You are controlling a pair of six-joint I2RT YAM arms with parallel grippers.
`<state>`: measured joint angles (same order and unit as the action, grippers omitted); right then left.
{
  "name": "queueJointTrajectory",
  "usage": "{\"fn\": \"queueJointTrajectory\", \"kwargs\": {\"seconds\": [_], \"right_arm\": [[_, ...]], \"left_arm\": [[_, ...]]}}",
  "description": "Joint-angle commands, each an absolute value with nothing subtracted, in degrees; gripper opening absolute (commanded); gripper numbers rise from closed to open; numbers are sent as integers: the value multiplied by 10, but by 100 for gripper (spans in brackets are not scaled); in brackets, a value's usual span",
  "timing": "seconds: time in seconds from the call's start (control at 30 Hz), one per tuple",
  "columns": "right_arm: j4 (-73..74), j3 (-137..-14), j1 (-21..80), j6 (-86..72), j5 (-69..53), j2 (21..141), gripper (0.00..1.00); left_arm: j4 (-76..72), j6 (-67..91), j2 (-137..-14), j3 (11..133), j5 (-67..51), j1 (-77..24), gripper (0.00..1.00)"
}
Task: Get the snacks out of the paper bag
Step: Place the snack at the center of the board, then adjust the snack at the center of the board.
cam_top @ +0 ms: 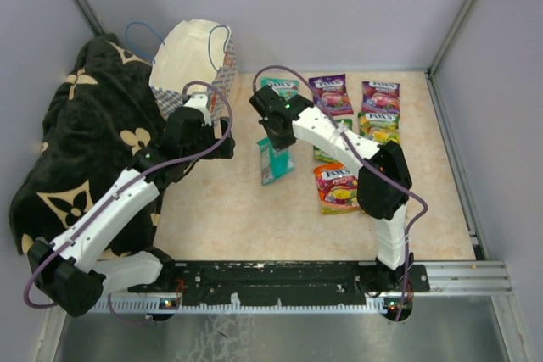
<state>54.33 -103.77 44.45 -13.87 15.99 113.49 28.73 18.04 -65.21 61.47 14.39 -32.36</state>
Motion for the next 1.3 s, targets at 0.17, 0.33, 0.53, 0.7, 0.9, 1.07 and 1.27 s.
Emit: {"fn": "queueJointTrajectory", "kwargs": {"seconds": [0.17, 0.33, 0.53, 0.7, 0.9, 1.07, 1.27], "right_arm": [[658, -1130, 446, -84, 239, 1120, 4], [707, -1187, 446, -81, 263, 1160, 1], [535, -1035, 409, -96, 121, 1071, 48], [299, -833, 313, -153, -115, 978, 44], [168, -753, 240, -211, -199, 982, 38], [122, -735, 221, -236, -246, 1018, 34], [86, -714, 221, -252, -254, 1056, 33]], "left_arm": [[310, 133, -661, 636, 103, -305, 99], [305, 129, -657, 626, 84, -295, 99], [298, 124, -674, 608, 17, -290, 99], [276, 127, -688, 586, -30, -290, 99], [270, 130, -692, 583, -42, -290, 99], [280, 131, -680, 577, -35, -291, 99], [288, 133, -673, 576, -29, -290, 99]]}}
